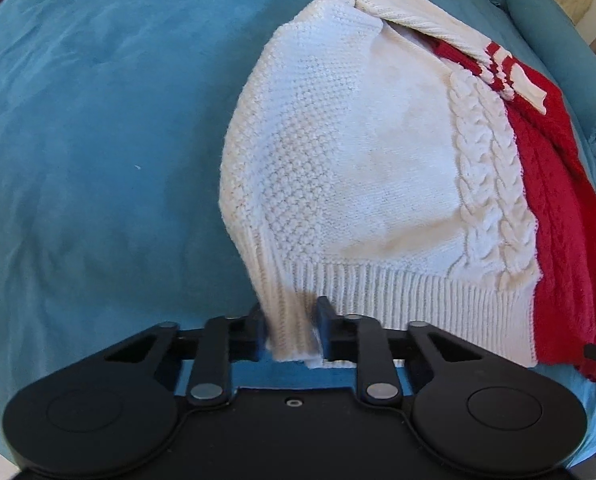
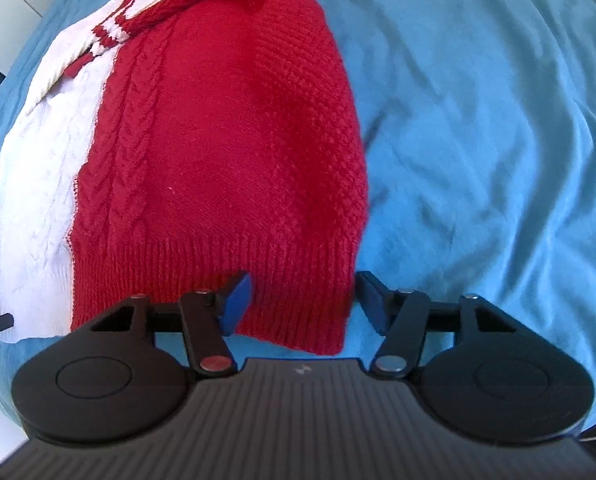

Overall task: Fold small clothes
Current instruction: 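Grasp the sweater hem with both grippers, then lift the hem with both grippers and fold it toward the collar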

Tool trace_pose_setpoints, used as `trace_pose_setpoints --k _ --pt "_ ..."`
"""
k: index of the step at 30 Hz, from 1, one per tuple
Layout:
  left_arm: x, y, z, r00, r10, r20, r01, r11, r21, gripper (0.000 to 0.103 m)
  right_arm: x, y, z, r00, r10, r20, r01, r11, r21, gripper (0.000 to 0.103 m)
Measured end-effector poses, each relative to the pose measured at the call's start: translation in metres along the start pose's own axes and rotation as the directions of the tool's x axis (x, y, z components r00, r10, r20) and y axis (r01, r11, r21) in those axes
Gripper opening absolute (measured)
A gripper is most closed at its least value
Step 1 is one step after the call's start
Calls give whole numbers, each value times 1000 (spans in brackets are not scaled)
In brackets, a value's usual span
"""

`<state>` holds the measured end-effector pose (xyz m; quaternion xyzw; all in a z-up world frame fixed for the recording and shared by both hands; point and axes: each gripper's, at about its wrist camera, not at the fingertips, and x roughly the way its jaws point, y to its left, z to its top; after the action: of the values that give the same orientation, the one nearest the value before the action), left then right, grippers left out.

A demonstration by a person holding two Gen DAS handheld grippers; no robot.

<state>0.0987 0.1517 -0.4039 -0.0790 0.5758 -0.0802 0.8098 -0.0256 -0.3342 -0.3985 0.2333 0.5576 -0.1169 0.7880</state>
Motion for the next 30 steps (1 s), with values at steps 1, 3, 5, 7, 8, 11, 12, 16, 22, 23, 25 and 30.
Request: trace_pose_setpoints --k 1,3,5,7,8,11,12,16,22,23,25,30 --pt "-1 0 1 1000 3 -4 -3 1000 -2 20 0 0 1 1000 5 -1 -5 1000 -3 65" --pt "-3 -1 1 1000 5 -7 -5 1000 -9 15 0 1 3 1000 10 -12 -10 1000 -10 44" --pt "-7 -3 2 1000 6 -7 -6 1000 -9 13 -2 1 5 1000 21 -20 -22 1000 -20 29" --pt "-13 -5 4 1000 -4 -4 4 1000 -25 12 -5 3 7 1000 20 -23 -21 1000 -23 27" --pt "-17 -5 6 1000 -14 -1 14 999 -38 12 -7 4 8 1000 21 -21 -21 1000 -22 27" --pt "-31 -6 14 998 -60 13 61 994 -91 12 -19 5 12 999 37 -7 -37 999 -6 26" --pt "-38 -6 18 997 -77 21 79 990 -112 11 -24 4 13 999 47 1 -47 999 5 26" --pt "-63 -10 36 993 -112 46 118 980 -162 11 -53 4 26 993 95 63 -98 994 40 25" --pt "-104 -19 75 982 -147 119 170 961 -217 11 -99 17 65 976 156 151 -164 986 43 25" --pt "-111 -22 83 979 -154 135 180 960 -216 11 -107 20 74 973 153 170 -163 986 42 25" --pt "-123 -31 103 973 -163 164 194 961 -199 11 -119 25 94 967 155 203 -169 984 53 25" --pt "-127 -52 176 951 -210 227 249 955 -159 11 -139 41 159 941 175 289 -198 979 52 25"
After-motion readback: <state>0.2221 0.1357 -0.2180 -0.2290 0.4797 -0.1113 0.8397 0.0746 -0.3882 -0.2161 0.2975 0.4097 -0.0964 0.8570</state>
